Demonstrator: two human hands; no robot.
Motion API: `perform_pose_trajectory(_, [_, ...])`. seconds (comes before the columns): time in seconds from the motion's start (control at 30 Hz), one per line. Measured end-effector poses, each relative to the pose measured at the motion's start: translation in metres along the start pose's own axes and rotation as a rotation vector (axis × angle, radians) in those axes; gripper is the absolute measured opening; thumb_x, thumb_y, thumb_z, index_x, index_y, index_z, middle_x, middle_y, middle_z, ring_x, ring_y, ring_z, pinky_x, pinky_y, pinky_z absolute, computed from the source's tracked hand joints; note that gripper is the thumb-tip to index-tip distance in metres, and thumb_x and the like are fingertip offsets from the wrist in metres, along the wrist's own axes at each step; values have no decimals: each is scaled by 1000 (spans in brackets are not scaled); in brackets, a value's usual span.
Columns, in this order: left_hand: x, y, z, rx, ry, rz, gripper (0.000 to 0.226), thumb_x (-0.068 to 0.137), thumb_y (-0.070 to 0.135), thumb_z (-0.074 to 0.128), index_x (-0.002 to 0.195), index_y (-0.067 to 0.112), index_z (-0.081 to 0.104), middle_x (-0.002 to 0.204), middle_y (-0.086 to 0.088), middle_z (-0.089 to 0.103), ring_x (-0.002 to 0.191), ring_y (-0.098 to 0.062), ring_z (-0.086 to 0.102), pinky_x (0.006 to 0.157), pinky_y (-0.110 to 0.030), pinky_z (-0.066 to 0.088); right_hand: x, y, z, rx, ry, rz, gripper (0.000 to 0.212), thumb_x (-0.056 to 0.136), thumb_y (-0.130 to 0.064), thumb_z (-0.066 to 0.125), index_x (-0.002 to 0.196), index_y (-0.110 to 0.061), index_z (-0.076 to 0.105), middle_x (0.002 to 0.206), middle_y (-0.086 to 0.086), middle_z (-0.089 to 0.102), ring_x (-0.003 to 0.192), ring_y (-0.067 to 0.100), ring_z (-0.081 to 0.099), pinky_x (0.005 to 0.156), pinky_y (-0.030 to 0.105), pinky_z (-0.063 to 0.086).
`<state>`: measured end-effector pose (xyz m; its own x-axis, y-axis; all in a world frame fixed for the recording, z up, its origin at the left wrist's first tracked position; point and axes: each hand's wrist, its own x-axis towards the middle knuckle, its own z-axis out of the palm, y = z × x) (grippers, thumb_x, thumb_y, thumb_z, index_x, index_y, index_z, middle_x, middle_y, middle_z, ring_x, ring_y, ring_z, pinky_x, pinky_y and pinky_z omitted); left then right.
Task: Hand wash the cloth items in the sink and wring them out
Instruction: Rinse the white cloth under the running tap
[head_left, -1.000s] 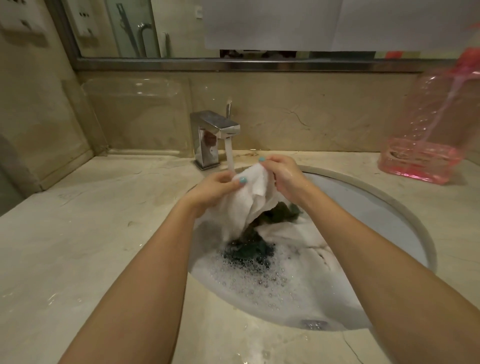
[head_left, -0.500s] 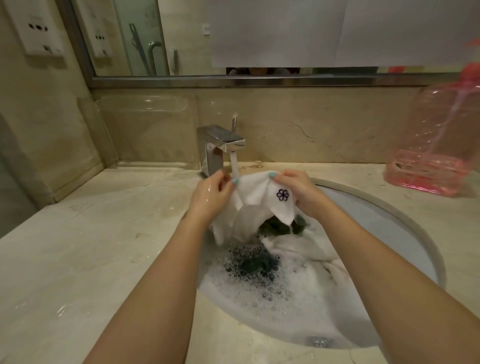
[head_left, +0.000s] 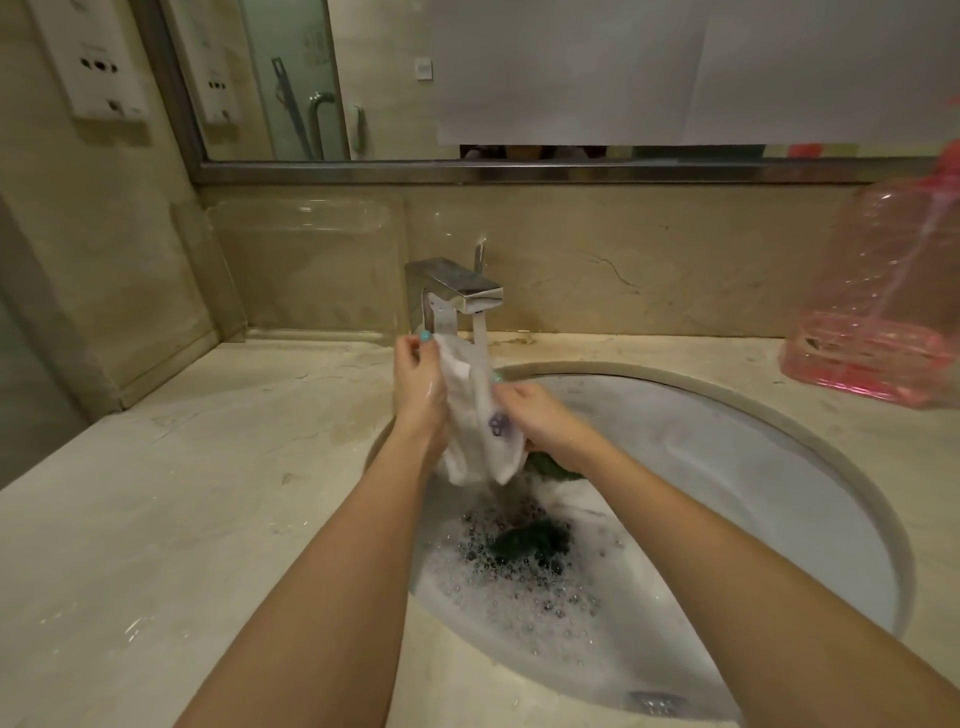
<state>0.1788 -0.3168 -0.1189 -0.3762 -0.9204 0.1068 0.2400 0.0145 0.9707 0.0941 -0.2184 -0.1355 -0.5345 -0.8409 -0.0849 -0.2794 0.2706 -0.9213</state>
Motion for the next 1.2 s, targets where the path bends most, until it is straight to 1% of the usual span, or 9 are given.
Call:
perform_pose_trajectory(0.07, [1, 0, 0, 3, 3, 23, 19, 105, 31, 39, 91, 20, 46, 86, -1, 51, 83, -19, 50, 78, -32, 43, -4, 2, -6, -3, 10, -58, 31, 102, -34, 42, 92, -9, 56, 81, 9, 58, 75, 23, 57, 69, 34, 46])
perform_pose_trajectory(0.23, [-10, 1, 6, 122, -75, 150, 15, 105, 22, 39, 102, 9, 47, 86, 3, 50, 76, -9, 46, 66, -19, 39, -5, -21, -17, 502, 229, -110, 23, 105, -30, 38, 96, -14, 51, 97, 12, 57, 90, 25, 56, 81, 43, 49])
perform_pose_trajectory(0.4, [-19, 1, 19, 95, -143, 60, 12, 99, 14, 45, 101, 14, 57, 97, -7, 65, 86, -18, 63, 78, -32, 54, -16, -30, 7, 306, 147, -182, 24, 104, -28, 40, 106, -16, 60, 98, 4, 61, 86, 11, 59, 67, 15, 49])
perform_pose_trajectory(0.5, [-11, 1, 14, 105, -98, -47, 16, 101, 11, 43, 89, 12, 54, 78, -5, 60, 70, -16, 60, 60, -20, 51, -21, -35, 18, 193, 64, -200, 33, 102, -30, 44, 93, -9, 67, 80, 3, 61, 70, 8, 56, 60, 15, 44])
perform_pose_trajectory(0.6, [-19, 1, 17, 62, -116, -124, 23, 99, 17, 44, 82, 11, 58, 72, -6, 58, 72, -21, 57, 61, -25, 44, -18, -41, 24, 184, 361, -195, 43, 101, -24, 46, 59, -14, 50, 51, -8, 46, 47, 3, 43, 49, 18, 35])
perform_pose_trajectory(0.7, [-40, 5, 28, 104, -140, -124, 30, 101, 28, 45, 78, 13, 57, 68, -3, 54, 66, -16, 53, 58, -24, 42, -11, -42, 23, 340, 624, -31, 42, 101, -22, 44, 60, -16, 46, 57, -1, 45, 53, 11, 43, 55, 25, 36])
perform_pose_trajectory(0.83, [-38, 8, 26, 158, -79, -108, 37, 102, 31, 44, 71, 12, 51, 67, -7, 50, 67, -20, 48, 62, -30, 36, -23, -44, 29, 452, 514, -35, 37, 99, -18, 47, 63, -14, 48, 58, -1, 46, 57, 13, 44, 58, 26, 39])
perform_pose_trajectory(0.97, [-21, 8, 12, 122, -16, -179, 40, 103, 29, 43, 76, 5, 61, 75, -15, 62, 74, -25, 58, 66, -37, 44, -30, -47, 40, 232, 356, -181, 39, 98, -18, 51, 59, -14, 52, 52, -4, 47, 54, 11, 47, 53, 23, 40])
perform_pose_trajectory(1.2, [-32, 13, 24, 116, -139, -159, 36, 102, 36, 45, 77, 11, 55, 67, -8, 49, 66, -19, 47, 63, -31, 37, -17, -47, 27, 261, 616, -116, 43, 99, -13, 44, 55, -14, 40, 54, 0, 40, 51, 12, 36, 42, 15, 29])
